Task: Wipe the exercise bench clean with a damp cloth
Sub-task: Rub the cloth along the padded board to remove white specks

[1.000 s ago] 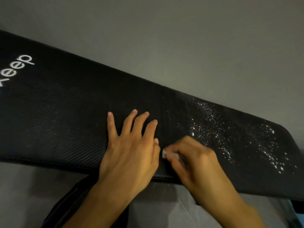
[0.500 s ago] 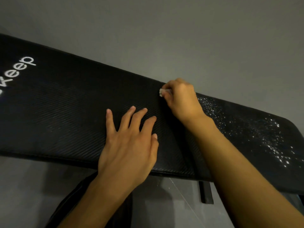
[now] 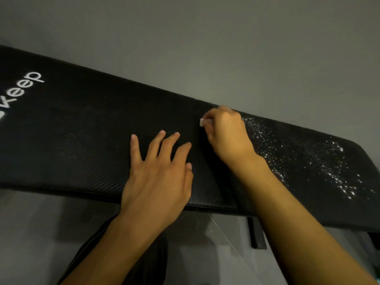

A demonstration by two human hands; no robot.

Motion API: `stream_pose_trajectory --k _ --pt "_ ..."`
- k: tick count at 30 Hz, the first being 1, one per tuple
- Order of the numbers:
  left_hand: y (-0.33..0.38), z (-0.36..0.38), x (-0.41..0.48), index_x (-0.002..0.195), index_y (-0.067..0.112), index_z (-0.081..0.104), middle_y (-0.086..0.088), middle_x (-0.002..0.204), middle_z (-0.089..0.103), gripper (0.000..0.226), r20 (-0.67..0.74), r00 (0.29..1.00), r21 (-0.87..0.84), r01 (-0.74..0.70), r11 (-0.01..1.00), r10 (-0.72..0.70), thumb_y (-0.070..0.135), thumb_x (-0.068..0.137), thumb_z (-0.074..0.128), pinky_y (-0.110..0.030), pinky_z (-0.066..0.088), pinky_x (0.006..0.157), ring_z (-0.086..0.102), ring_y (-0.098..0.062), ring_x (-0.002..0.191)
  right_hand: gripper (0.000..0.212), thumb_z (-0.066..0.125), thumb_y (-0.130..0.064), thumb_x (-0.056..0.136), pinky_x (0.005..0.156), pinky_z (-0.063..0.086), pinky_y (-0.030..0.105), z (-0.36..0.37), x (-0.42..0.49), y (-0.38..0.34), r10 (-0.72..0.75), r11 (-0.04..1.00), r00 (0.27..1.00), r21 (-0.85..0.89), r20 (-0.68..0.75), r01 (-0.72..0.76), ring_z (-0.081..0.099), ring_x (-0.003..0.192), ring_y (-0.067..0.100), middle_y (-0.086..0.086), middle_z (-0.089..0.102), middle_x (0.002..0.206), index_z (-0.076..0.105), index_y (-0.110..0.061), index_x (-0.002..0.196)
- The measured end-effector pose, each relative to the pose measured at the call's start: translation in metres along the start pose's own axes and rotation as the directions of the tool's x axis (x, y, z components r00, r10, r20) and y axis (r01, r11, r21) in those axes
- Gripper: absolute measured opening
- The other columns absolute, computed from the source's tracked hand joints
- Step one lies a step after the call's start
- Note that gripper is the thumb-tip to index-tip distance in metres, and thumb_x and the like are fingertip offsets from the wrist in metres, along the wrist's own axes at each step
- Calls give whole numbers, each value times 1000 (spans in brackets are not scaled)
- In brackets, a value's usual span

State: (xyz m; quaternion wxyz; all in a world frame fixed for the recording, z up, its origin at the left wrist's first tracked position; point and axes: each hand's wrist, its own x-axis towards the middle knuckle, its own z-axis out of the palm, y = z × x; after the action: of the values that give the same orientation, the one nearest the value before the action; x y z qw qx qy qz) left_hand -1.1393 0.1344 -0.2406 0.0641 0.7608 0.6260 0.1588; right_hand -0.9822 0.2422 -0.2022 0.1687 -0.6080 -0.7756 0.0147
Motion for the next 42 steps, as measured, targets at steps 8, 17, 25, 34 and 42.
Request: stream_pose_trajectory --k 8,17,25,34,42 --pt "0 2 -10 143 30 53 -8 155 48 46 -7 999 11 -32 999 32 40 102 36 -73 18 118 35 -32 150 11 57 -22 100 72 54 36 -38 -130 -10 -162 975 983 170 90 145 60 82 12 -6 55 95 69 -20 99" --pt "34 12 5 139 35 58 -17 152 49 50 -1 995 16 -99 995 99 44 97 33 -78 21 113 39 -43 146 15 59 -25 98 74 52 29 -39 -153 9 -87 987 996 136 25 83 59 84 11 -6 54 99 70 -19 107" --pt "42 20 13 143 37 53 -17 156 45 52 1 993 23 -114 993 114 45 98 29 -82 15 111 33 -43 149 8 65 -22 94 74 48 16 -48 -173 18 -75 980 997 187 33 68 60 80 6 -9 57 94 71 -21 100" --pt "39 17 9 147 37 50 -16 159 42 52 -6 991 9 -133 991 133 46 100 29 -80 11 114 30 -41 151 12 63 -22 97 71 54 32 -40 -142 26 -16 991 1000 130 -18 19 61 83 11 -5 59 97 72 -15 104" --pt "41 15 11 146 39 52 -16 158 42 51 10 992 -3 -123 992 123 46 100 32 -80 10 114 30 -40 151 11 65 -23 97 67 55 38 -35 -123 31 11 994 1000 105 -29 -8 63 77 15 -2 59 95 72 -16 101"
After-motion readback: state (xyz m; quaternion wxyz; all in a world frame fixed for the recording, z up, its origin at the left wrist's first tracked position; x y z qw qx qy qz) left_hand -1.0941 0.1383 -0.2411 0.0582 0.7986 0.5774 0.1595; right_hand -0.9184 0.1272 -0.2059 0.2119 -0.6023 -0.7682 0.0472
